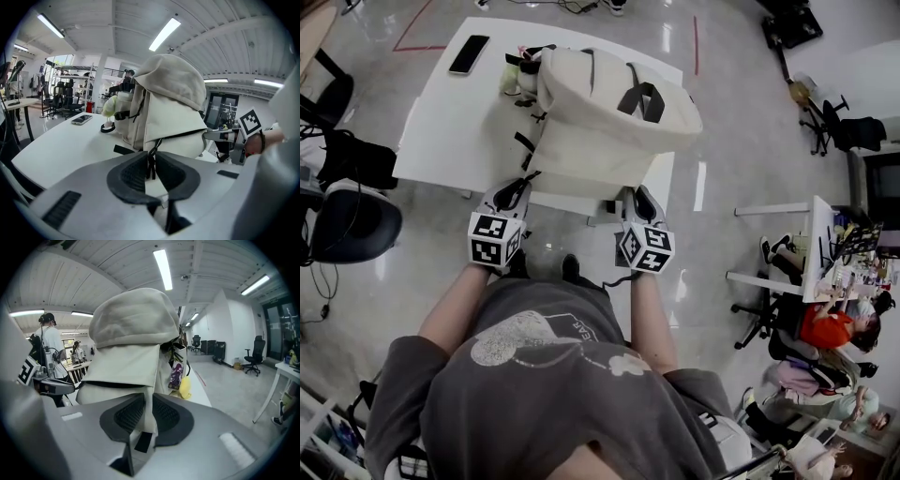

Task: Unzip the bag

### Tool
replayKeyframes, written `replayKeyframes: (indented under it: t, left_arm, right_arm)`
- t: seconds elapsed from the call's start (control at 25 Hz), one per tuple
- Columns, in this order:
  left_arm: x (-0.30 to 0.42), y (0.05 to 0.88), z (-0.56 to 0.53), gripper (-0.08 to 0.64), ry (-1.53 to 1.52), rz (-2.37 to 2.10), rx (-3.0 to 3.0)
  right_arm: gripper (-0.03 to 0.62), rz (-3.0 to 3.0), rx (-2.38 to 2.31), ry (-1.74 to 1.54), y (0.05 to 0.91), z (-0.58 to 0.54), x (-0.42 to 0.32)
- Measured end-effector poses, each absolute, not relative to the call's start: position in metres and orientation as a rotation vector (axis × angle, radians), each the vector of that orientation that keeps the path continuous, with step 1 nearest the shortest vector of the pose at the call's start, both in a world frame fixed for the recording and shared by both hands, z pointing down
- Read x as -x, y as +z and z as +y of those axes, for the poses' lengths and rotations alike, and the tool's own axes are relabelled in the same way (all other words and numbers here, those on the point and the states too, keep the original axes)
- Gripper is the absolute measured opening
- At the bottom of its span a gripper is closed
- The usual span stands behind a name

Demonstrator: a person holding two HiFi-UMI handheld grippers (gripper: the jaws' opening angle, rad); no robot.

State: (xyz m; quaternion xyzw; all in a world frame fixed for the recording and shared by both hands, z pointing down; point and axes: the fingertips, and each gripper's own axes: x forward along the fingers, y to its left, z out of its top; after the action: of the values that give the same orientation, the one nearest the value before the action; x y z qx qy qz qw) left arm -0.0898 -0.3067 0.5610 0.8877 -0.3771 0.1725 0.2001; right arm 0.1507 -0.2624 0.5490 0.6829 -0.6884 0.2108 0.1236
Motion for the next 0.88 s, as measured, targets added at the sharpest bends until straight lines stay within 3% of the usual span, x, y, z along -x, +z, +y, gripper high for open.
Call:
replayKeyframes:
  t: [0.24,0.6,0.88]
  left_arm:
    - [0.097,0.566,-0.304,0.107,0.487,-0.979,-2.503]
    - [0.098,0.553,-0.323,0.103,0.421,-0.936,-2.638]
    - [0.108,0.55,-0.259,0.084,0.443,-1.007,-2.579]
  right_arm:
    - [0.115,-1.886,-2.038,0.636,0.558,-0.244,-0.144]
    - [0.101,-1.842,-2.048,0.607,0.568,-0.231,-0.118]
    - [0.077,-1.981,-2.03,0.572,0.552,-0.203,-0.1]
